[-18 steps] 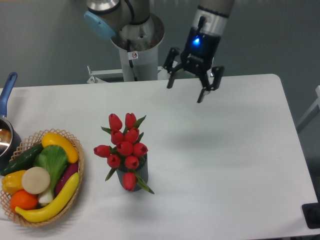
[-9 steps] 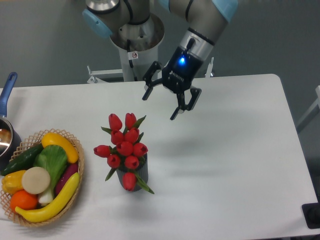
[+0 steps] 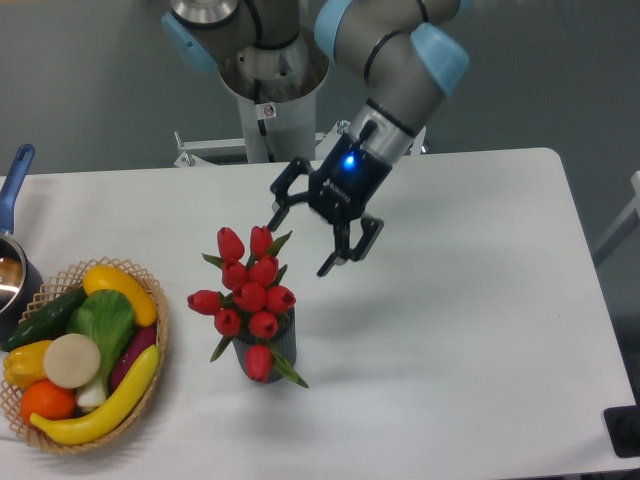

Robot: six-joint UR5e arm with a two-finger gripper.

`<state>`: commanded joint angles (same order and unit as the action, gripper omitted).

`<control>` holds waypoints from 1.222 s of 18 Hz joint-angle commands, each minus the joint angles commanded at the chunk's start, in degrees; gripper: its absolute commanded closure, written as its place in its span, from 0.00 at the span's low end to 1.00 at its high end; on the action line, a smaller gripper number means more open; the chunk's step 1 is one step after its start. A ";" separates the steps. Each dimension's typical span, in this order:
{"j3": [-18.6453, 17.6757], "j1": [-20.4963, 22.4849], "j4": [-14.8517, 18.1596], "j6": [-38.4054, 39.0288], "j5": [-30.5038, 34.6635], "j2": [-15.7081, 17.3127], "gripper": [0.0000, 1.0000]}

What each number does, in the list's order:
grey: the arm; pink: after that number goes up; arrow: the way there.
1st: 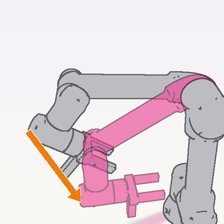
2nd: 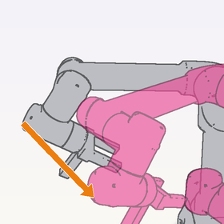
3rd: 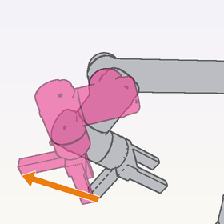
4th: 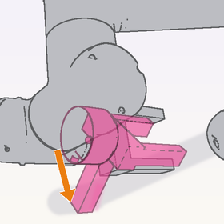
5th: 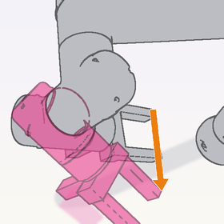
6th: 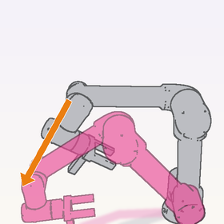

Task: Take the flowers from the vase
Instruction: 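Move the open gripper down toward the red tulip stems above the vase, then lower the gripper around the tulip stems at the vase rim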

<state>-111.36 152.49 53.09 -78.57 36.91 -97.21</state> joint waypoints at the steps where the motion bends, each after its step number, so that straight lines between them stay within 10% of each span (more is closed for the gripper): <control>1: 0.18 -0.35 -0.52 -0.09 0.00 -0.52 0.00; 22: 5.71 -5.62 -3.52 0.26 0.00 -8.52 0.00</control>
<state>-105.65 146.87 49.57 -78.31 36.91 -105.73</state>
